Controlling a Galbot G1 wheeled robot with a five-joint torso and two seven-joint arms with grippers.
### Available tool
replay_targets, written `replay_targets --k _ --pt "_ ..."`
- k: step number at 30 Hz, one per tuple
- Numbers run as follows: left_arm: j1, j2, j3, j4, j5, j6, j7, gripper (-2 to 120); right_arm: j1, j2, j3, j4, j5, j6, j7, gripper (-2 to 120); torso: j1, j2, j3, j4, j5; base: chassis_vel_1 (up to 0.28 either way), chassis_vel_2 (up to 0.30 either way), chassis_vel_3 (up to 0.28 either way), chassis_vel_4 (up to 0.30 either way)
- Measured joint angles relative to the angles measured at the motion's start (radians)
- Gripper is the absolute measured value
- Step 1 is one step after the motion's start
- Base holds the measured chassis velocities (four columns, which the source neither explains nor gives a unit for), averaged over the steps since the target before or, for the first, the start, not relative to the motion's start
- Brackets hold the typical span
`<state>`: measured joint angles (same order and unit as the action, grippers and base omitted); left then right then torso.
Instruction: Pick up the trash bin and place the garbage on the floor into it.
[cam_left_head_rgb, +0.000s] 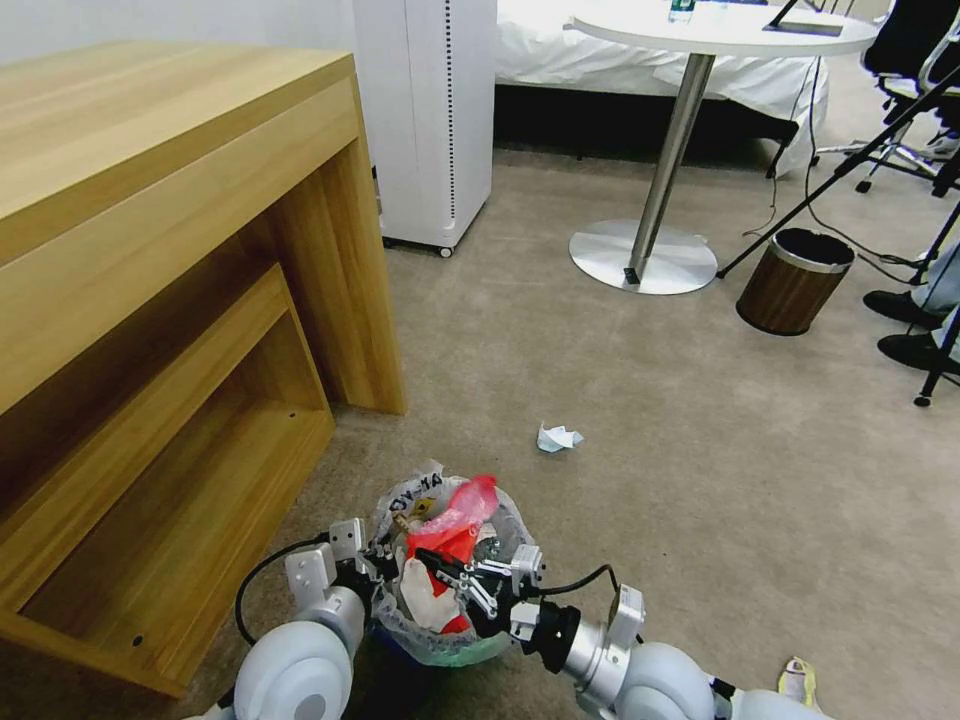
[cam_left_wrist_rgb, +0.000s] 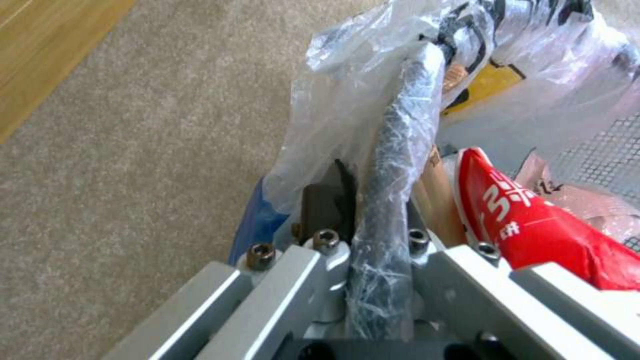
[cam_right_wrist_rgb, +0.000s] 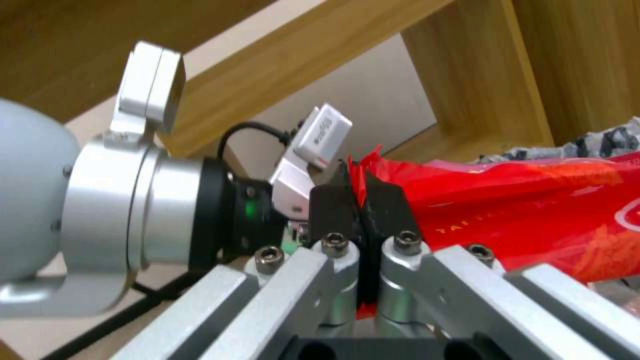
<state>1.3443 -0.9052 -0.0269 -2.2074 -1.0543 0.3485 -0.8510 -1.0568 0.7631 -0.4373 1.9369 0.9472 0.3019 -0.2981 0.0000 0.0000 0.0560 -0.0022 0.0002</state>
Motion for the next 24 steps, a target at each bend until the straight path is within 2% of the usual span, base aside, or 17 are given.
replay_targets --k 5,6,8,11,12,15,16,18,19,22,23,24 --pt "0.006 0.000 -0.001 -0.001 0.004 0.001 0.001 0 -0.009 -0.005 0.011 -0.010 -0.007 0.002 -0.024 0 0.000 0.000 0.000 0.0000 -0.0002 0.000 0.000 0.000 0.000" --pt "0.011 -0.001 -0.003 -0.001 0.007 0.001 0.002 0 -0.019 -0.013 0.025 -0.015 -0.010 0.001 -0.060 5 0.000 0.000 0.000 0.0000 -0.0001 0.000 0.000 0.000 0.000" --pt "0.012 -0.002 -0.003 -0.001 0.008 0.001 0.002 0 -0.022 -0.015 0.032 -0.021 -0.016 0.001 -0.081 7 0.000 0.000 0.000 0.0000 -0.0003 0.000 0.000 0.000 0.000" --pt "0.021 -0.010 -0.003 -0.001 0.020 0.004 0.004 0 -0.010 -0.007 0.041 -0.055 -0.028 -0.005 -0.121 24 0.000 0.000 0.000 0.0000 0.0000 0.000 0.000 0.000 0.000" --pt "0.021 -0.010 -0.003 -0.001 0.020 0.004 0.004 0 -0.010 -0.007 0.041 -0.055 -0.028 -0.005 -0.121 24 0.000 0.000 0.000 0.0000 0.0000 0.000 0.000 0.000 0.000" --pt "0.029 -0.009 -0.004 -0.001 0.027 0.005 0.006 0 0.001 -0.002 0.043 -0.071 -0.032 -0.003 -0.122 38 0.000 0.000 0.000 0.0000 -0.0002 0.000 0.000 0.000 0.000" --pt "0.029 -0.009 -0.004 -0.001 0.027 0.005 0.006 0 0.001 -0.002 0.043 -0.071 -0.032 -0.003 -0.122 38 0.000 0.000 0.000 0.0000 -0.0002 0.000 0.000 0.000 0.000" --pt "0.032 -0.007 -0.005 0.001 0.032 0.005 0.007 0 0.012 0.002 0.043 -0.085 -0.038 0.000 -0.122 48 0.000 0.000 0.000 0.0000 -0.0002 0.000 0.000 0.000 0.000" --pt "0.032 -0.007 -0.005 0.001 0.032 0.005 0.007 0 0.012 0.002 0.043 -0.085 -0.038 0.000 -0.122 48 0.000 0.000 0.000 0.0000 -0.0002 0.000 0.000 0.000 0.000" --pt "0.038 -0.011 -0.006 0.003 0.039 0.006 0.007 0 0.032 0.015 0.042 -0.101 -0.042 0.007 -0.118 64 0.000 0.000 0.000 0.0001 -0.0001 0.000 0.000 0.000 0.000" --pt "0.038 -0.011 -0.006 0.003 0.039 0.006 0.007 0 0.032 0.015 0.042 -0.101 -0.042 0.007 -0.118 64 0.000 0.000 0.000 0.0001 -0.0001 0.000 0.000 0.000 0.000" --pt "0.042 -0.010 -0.008 0.003 0.040 0.006 0.008 0 0.041 0.020 0.043 -0.104 -0.042 0.011 -0.120 69 0.000 0.000 0.000 0.0000 -0.0001 0.000 0.000 0.000 0.000"
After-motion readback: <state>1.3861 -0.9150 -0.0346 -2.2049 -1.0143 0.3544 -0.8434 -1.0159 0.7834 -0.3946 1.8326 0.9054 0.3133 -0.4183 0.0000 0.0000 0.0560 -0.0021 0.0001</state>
